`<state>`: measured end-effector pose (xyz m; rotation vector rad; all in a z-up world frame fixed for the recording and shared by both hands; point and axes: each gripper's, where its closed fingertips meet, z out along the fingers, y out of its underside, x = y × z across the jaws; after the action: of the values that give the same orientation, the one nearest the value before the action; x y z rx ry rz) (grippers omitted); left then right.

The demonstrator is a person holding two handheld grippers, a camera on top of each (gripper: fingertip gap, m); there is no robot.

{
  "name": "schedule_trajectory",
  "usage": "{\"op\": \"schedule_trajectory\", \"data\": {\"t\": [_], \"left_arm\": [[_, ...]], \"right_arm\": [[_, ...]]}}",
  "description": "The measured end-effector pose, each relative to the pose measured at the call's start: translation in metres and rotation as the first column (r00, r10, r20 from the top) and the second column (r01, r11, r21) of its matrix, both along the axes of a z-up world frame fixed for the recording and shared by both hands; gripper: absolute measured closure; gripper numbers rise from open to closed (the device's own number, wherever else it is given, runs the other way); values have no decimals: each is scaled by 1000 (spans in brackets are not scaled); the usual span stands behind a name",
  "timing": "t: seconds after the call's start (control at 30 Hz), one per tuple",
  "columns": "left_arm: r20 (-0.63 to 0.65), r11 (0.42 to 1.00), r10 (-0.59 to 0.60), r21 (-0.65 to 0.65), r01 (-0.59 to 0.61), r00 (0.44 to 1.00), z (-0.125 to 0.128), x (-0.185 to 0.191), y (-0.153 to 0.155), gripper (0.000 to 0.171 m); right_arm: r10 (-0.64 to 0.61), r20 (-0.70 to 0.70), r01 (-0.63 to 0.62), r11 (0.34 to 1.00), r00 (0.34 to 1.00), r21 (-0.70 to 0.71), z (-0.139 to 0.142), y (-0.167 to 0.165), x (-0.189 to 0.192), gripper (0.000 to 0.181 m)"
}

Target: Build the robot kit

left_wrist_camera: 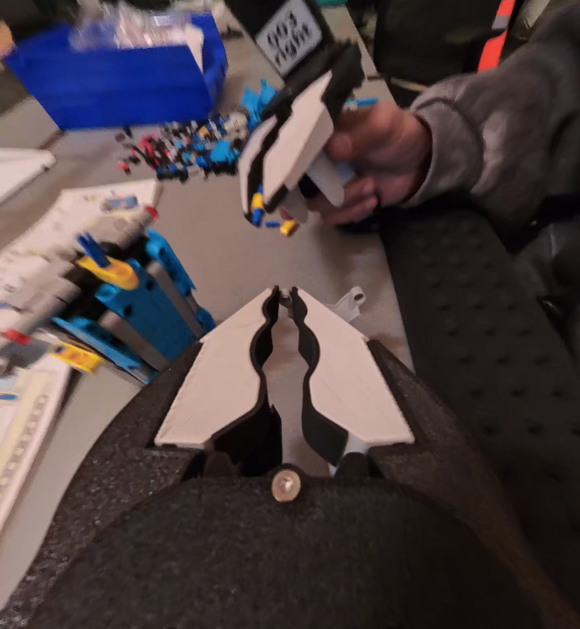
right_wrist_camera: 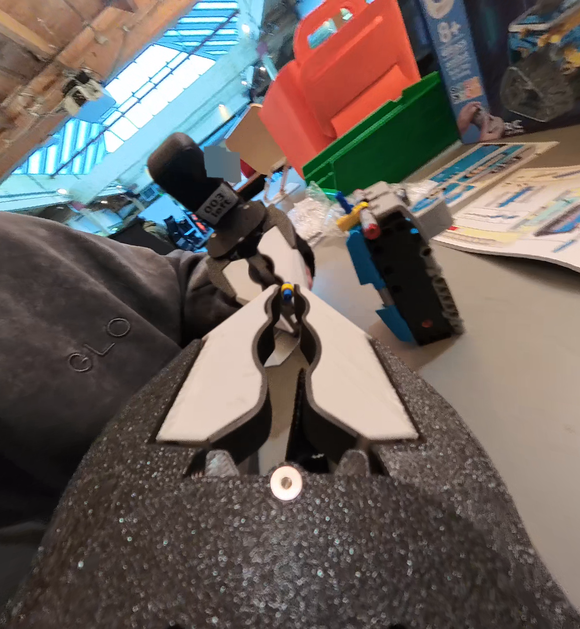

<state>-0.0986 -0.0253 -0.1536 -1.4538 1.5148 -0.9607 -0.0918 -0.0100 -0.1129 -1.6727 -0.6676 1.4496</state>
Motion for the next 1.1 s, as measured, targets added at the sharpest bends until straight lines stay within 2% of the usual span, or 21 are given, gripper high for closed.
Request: {"op": "schedule_trajectory", "data": {"t": [0.13, 0.2, 0.37, 0.67, 0.77, 0.9, 1.0, 1.1], "left_arm": [[-174, 997, 4, -76, -18, 985, -38, -7, -3, 165], [-190, 999, -2, -54, -8, 982, -40, -9, -6, 165], [-326, 999, -31, -32, 21, 945, -63, -18, -14, 163], [-337, 997, -62, -69, 41, 939, -65, -28, -15, 160], [-327, 989, -92, -143, 46, 941, -63, -31, -19, 154], [-266, 949, -150, -310, 62, 952, -45, -35, -32, 148], [-301, 942, -38, -329, -66, 953, -40, -40, -29, 148], [-397, 922, 116, -297, -247, 911, -53, -48, -32, 148]], "right_arm": [[-38, 53, 40, 999, 998, -34, -13, 9, 3, 175], [-31, 49, 33, 999, 998, -41, -13, 9, 2, 174], [-1, 73, 4, 999, 997, -40, -17, 4, -3, 174], [33, 101, -30, 999, 994, -35, -21, -2, -9, 175], [37, 99, -34, 999, 994, -38, -21, -3, -10, 174], [44, 100, -41, 998, 994, -39, -22, -4, -10, 174], [41, 99, -37, 998, 994, -45, -22, -2, -10, 174], [40, 95, -35, 998, 995, -56, -23, -1, -10, 174]]}}
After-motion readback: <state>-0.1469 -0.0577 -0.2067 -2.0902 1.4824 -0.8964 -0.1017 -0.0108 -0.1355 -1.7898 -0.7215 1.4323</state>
